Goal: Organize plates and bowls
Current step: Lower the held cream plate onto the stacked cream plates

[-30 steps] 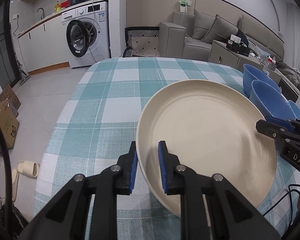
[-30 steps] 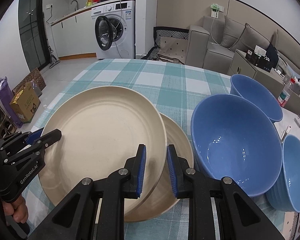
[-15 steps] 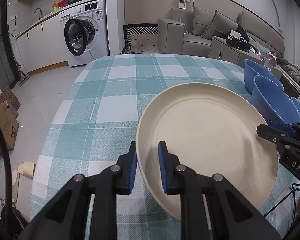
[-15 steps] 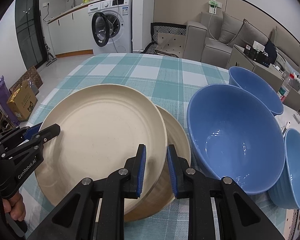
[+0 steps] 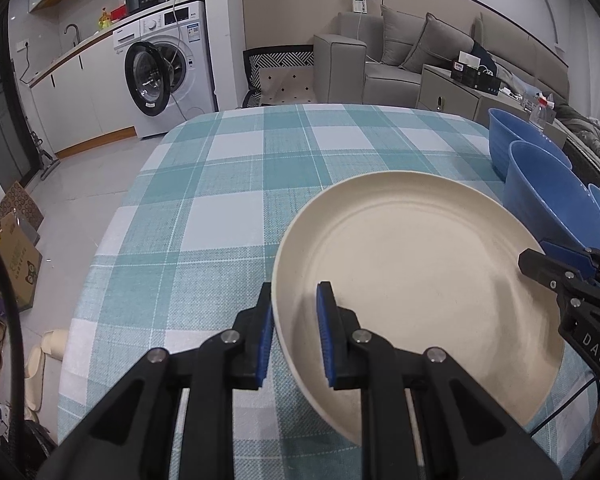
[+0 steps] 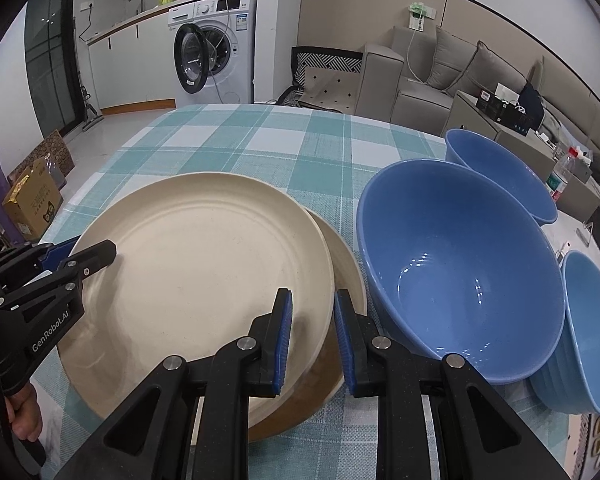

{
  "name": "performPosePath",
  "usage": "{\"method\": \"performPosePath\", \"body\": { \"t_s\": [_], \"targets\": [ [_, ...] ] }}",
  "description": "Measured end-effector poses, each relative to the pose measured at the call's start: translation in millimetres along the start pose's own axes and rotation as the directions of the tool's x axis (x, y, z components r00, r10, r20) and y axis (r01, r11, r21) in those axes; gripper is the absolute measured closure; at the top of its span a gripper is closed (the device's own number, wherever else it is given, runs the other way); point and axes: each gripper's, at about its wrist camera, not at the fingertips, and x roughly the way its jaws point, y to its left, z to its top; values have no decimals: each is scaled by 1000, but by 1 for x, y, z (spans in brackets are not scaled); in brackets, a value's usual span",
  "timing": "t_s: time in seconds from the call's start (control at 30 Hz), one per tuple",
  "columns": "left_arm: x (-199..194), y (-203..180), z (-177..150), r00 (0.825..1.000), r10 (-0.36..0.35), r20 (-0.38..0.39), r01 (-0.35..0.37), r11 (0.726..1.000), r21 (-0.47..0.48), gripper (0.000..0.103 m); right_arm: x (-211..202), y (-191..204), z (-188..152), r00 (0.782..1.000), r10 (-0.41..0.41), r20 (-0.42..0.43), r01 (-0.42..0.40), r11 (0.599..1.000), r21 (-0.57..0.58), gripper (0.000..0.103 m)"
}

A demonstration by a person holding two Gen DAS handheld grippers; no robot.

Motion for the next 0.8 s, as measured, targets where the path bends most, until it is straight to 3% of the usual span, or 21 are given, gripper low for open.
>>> {"method": "performPosePath", "body": {
  "t_s": [0.8],
  "targets": [
    [10, -21, 0, 999, 45, 13, -46, 995, 89, 83, 11, 2, -12, 995, -96, 23, 97, 994, -41, 80]
  ]
}}
